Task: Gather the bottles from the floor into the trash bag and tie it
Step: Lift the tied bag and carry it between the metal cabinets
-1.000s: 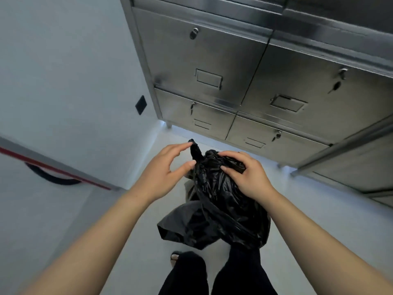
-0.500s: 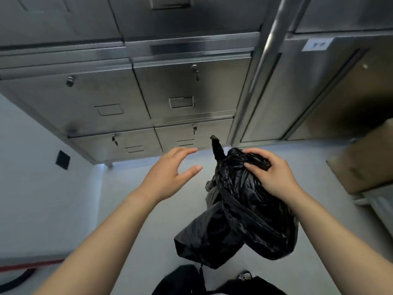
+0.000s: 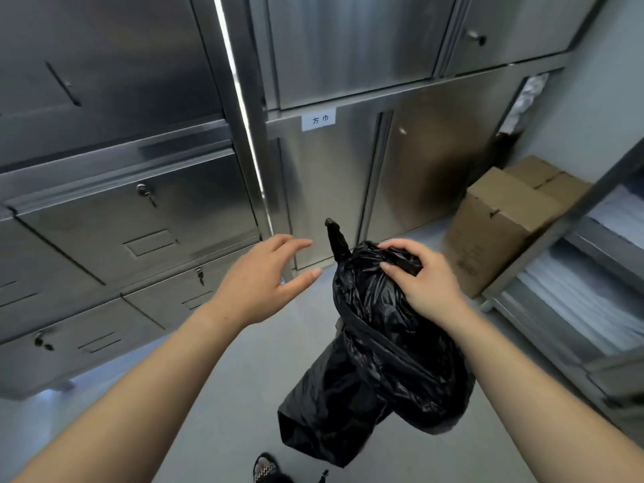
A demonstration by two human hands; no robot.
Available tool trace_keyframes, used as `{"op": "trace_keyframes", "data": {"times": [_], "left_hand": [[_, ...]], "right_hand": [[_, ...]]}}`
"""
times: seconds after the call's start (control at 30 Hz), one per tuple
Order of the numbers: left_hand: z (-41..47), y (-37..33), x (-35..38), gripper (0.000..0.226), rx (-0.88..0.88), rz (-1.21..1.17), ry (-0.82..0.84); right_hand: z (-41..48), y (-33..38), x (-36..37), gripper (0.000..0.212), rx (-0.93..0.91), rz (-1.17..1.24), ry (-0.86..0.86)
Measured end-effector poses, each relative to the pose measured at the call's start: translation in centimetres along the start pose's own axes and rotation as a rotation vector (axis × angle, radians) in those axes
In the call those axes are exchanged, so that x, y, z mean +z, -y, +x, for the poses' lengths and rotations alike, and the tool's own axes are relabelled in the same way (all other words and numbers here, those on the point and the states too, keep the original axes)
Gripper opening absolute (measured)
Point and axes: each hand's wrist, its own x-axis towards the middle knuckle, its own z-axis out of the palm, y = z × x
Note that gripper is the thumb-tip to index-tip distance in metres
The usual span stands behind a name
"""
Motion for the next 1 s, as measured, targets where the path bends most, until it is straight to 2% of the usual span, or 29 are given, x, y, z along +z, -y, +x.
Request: {"op": "trace_keyframes", "data": {"times": [0.23,0.67,0.87,1.0], "left_hand": [[12.5,-1.3,0.2,0.071,0.156,0.075,0.039],[39.2,-2.6,-0.7,0.075,0.512,0.083,0.051],[49.0,-5.9,-0.3,0.076,0.604,0.064,0.060],[55.5,-9.2,-0.5,0.072,0.628,0.070,-0.018]], "right_hand": [[7.0,-2.0,-6.5,0.020,0.018,-0.080,-0.176],[21.0,-2.4,-17.3,0.027,0.087,-0.261,-0.515],[27.0,-2.9,-23.6,0.031,0.083,-0.287,-0.660],[31.8,-2.8,-28.8,0.033,0.049,-0.293,-0.713]]}}
